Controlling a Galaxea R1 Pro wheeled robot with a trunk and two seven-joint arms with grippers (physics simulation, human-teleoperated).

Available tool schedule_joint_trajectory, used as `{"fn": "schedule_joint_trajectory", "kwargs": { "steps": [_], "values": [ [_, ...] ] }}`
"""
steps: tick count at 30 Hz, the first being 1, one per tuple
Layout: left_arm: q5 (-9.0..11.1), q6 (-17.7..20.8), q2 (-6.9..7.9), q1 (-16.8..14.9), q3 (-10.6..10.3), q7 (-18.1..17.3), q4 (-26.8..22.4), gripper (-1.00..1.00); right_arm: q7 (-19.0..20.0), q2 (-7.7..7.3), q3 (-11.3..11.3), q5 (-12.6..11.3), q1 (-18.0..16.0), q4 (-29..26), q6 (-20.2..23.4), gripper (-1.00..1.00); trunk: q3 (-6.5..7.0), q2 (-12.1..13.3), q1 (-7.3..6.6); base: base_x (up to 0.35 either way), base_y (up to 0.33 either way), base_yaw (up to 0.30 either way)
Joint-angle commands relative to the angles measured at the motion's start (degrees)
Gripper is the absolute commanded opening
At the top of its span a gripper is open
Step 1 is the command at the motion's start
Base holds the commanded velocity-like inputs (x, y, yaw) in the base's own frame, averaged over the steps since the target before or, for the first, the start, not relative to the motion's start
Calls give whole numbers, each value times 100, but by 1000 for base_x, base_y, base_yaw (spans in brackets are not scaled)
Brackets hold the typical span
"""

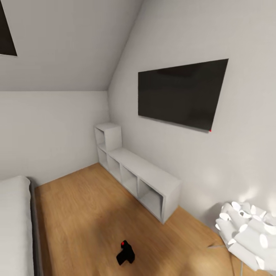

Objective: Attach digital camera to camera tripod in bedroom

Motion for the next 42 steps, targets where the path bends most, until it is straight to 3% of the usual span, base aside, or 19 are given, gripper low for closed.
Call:
{"fn": "schedule_joint_trajectory", "kwargs": {
  "steps": [1, 15, 42],
  "values": [
    [4, -9, 0, 2, -1, -1, -6, 100, -12, 1, 1, 0, -1, 0, -12, 100, -7, -2, 3, 263, -232, 286],
    [4, -9, 7, 1, 16, -2, -6, 100, -5, -2, 4, 0, -1, 0, -12, 100, -32, -2, 3, 241, -205, 263],
    [7, -9, 8, 1, 21, -2, -12, 100, 9, -66, 3, 17, -1, -23, -43, 100, -35, -2, 3, 11, -6, 12]
  ]
}}
